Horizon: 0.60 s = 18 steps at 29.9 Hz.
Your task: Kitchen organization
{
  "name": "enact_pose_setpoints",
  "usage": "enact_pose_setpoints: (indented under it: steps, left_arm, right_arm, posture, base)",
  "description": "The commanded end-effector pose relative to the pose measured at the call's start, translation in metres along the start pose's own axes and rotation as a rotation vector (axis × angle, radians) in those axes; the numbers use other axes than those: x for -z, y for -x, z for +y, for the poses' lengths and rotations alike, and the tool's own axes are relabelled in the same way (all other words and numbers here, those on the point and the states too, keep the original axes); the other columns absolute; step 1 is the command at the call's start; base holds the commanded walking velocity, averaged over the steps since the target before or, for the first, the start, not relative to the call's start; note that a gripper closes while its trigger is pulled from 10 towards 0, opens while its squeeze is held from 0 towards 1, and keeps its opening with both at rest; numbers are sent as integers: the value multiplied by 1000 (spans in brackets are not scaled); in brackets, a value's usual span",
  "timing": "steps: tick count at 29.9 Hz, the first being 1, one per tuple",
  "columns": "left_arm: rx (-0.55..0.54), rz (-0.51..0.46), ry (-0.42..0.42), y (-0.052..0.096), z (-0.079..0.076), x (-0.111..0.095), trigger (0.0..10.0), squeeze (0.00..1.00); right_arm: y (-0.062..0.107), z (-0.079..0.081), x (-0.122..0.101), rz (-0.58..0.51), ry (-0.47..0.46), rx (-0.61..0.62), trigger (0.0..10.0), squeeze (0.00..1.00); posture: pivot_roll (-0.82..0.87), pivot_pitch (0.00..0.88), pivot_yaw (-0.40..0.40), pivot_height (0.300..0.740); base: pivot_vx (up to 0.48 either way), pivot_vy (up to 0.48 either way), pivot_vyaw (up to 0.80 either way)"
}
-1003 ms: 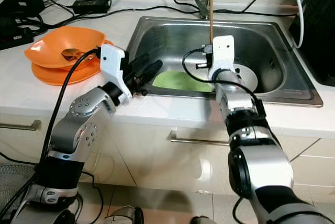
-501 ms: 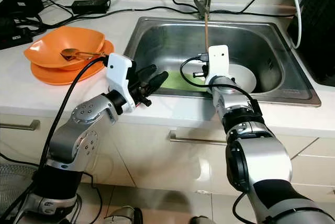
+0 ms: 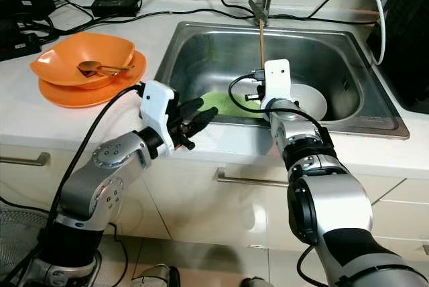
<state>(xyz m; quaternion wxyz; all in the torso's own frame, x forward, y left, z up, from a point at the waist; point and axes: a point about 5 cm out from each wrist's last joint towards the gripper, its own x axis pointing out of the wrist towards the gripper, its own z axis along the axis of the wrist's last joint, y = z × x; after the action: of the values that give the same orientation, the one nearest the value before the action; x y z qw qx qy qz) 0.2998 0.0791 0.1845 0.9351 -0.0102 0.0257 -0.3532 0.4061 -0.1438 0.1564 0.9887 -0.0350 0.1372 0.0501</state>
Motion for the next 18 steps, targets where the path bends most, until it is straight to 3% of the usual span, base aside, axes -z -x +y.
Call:
enact_pose_setpoints:
  steps: [1,2,13,14,18]
  left_arm:
    - [18,-7,-16,0,-3,-5,10000,0]
    - [18,-7,-17,0,-3,-6,10000,0]
    - [18,-4,-20,1,-3,-7,10000,0]
    - [16,-3,-22,1,-3,-7,10000,0]
    - [12,-9,-29,0,-2,-9,10000,0]
  right_arm:
    - [1,3,14,59,-13,-8,10000,0]
    - [0,3,13,55,-15,-9,10000,1000]
    - [0,5,12,45,-4,-18,10000,1000]
    - [0,5,8,27,21,-16,10000,0]
    - [0,2,-6,-55,35,14,10000,0]
  posture:
    - [154,78,-18,740]
    - [153,78,-18,740]
    - [155,84,-15,740]
    - [152,85,-15,740]
    - [148,86,-12,740]
  base:
    - [0,0,0]
    - [0,0,0]
    - [0,0,0]
    - [0,0,0]
    - [0,0,0]
